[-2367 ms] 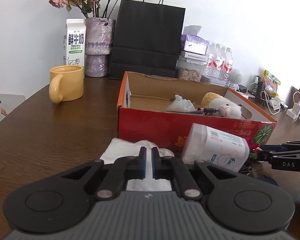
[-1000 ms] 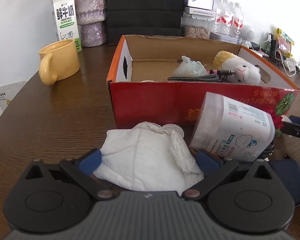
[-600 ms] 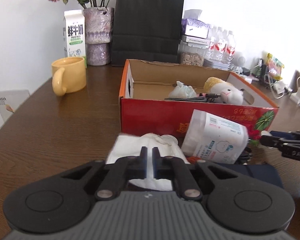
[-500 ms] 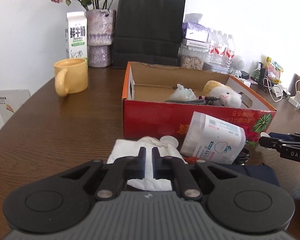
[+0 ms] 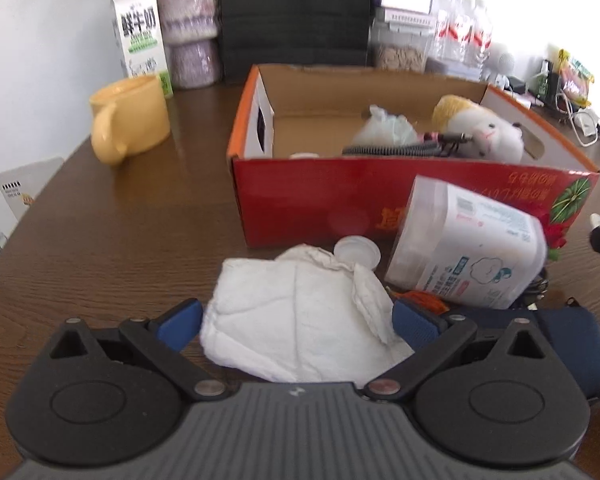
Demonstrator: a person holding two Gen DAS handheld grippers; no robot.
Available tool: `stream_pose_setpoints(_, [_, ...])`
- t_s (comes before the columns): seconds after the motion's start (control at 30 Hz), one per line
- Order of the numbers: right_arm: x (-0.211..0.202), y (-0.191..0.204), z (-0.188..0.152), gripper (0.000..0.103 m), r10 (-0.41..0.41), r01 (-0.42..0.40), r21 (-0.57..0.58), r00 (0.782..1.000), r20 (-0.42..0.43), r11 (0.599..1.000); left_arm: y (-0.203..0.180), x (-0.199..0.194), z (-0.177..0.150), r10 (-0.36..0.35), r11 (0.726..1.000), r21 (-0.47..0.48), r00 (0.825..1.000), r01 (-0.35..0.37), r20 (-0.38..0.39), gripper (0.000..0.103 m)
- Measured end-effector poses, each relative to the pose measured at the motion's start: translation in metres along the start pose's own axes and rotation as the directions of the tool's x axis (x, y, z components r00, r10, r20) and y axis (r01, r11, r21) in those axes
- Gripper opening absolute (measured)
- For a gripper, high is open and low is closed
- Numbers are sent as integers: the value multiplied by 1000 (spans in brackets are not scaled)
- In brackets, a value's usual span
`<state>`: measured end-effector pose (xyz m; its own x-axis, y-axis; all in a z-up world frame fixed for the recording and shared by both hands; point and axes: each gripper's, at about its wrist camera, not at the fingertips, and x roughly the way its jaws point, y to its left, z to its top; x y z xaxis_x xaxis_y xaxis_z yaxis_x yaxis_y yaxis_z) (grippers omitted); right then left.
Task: Organize objects
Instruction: 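Carry the white cloth and white container over the box with both tools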
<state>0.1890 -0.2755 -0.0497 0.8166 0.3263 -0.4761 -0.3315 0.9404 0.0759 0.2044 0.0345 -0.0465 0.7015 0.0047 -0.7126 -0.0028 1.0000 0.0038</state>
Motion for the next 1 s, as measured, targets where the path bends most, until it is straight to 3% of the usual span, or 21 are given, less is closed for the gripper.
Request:
stream_pose_setpoints(0.07, [-2,-1,0,38,2,-2,1,1000,2,1000,4,0,-1,-14,999,-36,1000,14,8,100])
stream_pose_setpoints(0.1, [-3,-2,-1,38,2,-2,1,1000,2,1000,5,-2,-3,-18,999,-43,1000,19,19,88])
stream_pose_setpoints(0.13, [-4,-2,-1,38,2,-2,1,1000,2,1000,6,-6,-5,-12,999,-47,999,14,32,83])
stream_pose_setpoints(0.23, [-5,-2,-1,38,3,-3,2,1000,1,1000,9,-19,-10,7,999,-46,997,-4,75,56])
stream_pose_setpoints(0.3, [-7,-3,-3,38,3,-3,4,1000,3,1000,12,-28,-13,13,999,-51,995,-8,94,30])
stream_pose_setpoints(0.37, [-9,-3,-4,38,3,-3,7,1000,4,1000,17,-35,-15,4,998,-56,994,2,110,20])
stream_pose_setpoints(0.73, [-16,-1,-10,38,-4,4,16,1000,-1,1000,28,-69,-21,-6,997,-76,981,21,192,10])
stream_pose_setpoints(1.0, [-23,2,-4,38,-1,1,9,1000,23,1000,22,-111,-8,-56,996,-45,945,74,323,6])
